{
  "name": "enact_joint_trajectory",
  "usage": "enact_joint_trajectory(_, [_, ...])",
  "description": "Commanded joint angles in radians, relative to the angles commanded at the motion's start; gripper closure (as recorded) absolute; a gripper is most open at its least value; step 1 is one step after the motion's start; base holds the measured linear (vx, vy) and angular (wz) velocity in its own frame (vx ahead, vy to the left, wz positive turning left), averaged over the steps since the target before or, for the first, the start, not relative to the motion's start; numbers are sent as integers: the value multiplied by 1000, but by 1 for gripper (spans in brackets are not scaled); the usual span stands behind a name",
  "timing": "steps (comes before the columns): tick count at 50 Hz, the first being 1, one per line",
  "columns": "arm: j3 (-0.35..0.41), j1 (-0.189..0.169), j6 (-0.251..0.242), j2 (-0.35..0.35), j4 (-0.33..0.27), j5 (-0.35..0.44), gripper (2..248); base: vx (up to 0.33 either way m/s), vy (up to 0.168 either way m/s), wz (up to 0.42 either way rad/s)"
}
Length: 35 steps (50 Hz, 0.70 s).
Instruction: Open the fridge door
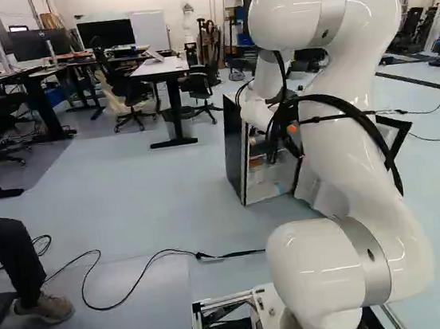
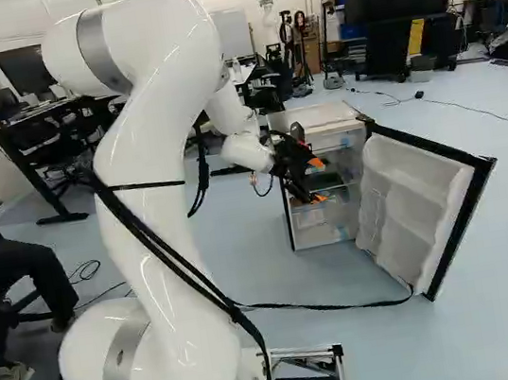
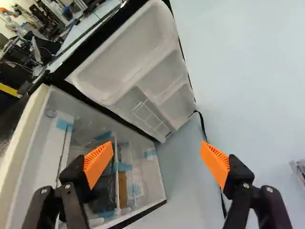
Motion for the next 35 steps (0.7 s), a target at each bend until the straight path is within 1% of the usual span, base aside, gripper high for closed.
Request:
enact_joint_trajectory(26, [1, 0, 0, 0, -198, 111, 3, 0, 0, 0])
enact_joint_trajectory(35, [1, 0, 0, 1, -271, 134, 3, 0, 0, 0])
